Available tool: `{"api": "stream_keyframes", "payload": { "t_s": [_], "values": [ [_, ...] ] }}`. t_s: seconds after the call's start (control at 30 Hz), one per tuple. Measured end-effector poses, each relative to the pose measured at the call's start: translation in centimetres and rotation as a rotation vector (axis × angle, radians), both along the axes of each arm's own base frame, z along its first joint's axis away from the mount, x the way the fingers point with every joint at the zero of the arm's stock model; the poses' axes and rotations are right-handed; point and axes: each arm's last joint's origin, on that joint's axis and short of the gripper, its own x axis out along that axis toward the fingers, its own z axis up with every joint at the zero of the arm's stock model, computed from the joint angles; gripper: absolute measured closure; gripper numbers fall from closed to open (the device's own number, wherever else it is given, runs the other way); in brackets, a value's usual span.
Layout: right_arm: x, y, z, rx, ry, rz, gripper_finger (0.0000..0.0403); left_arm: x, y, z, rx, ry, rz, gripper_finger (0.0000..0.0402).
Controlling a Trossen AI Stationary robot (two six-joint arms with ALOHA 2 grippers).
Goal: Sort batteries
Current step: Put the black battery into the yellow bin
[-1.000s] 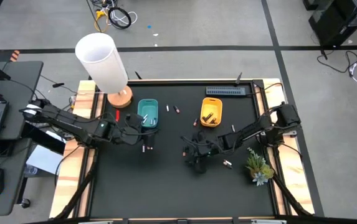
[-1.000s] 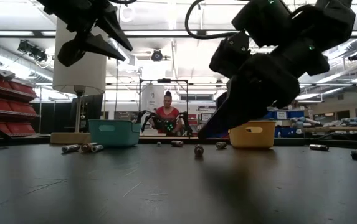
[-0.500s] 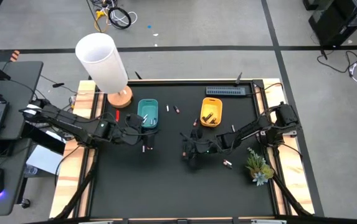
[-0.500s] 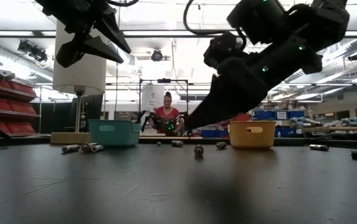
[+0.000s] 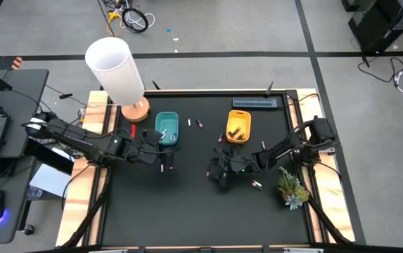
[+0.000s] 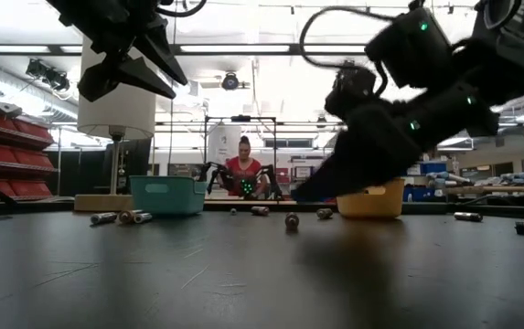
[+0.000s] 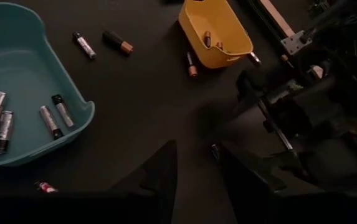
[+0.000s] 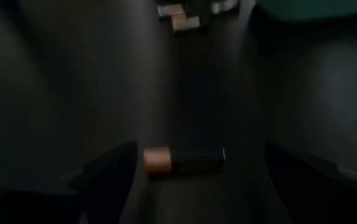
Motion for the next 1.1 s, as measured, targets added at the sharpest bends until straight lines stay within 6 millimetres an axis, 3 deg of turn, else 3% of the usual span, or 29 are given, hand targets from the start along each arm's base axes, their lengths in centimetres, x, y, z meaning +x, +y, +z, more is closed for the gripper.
{"api": "stream_keyframes", "payload": {
  "t_s": [0.6,0.9,1.1],
  "values": [
    [1.0,0.7,0.1,0.012,-0.093,0.018,0.0051,-0.2,0.0,-0.3,0.0,0.036,-0.001,0.0271],
    [1.6,0.8,-2.7,0.039,-0.04,0.023,0.0057,-0.3,0.1,-0.4,0.002,0.046,-0.001,0.0271],
    [1.6,0.8,-3.2,0.064,-0.043,0.013,0.0068,-0.3,0.1,-0.4,-0.001,0.047,-0.004,0.0271]
  ]
}}
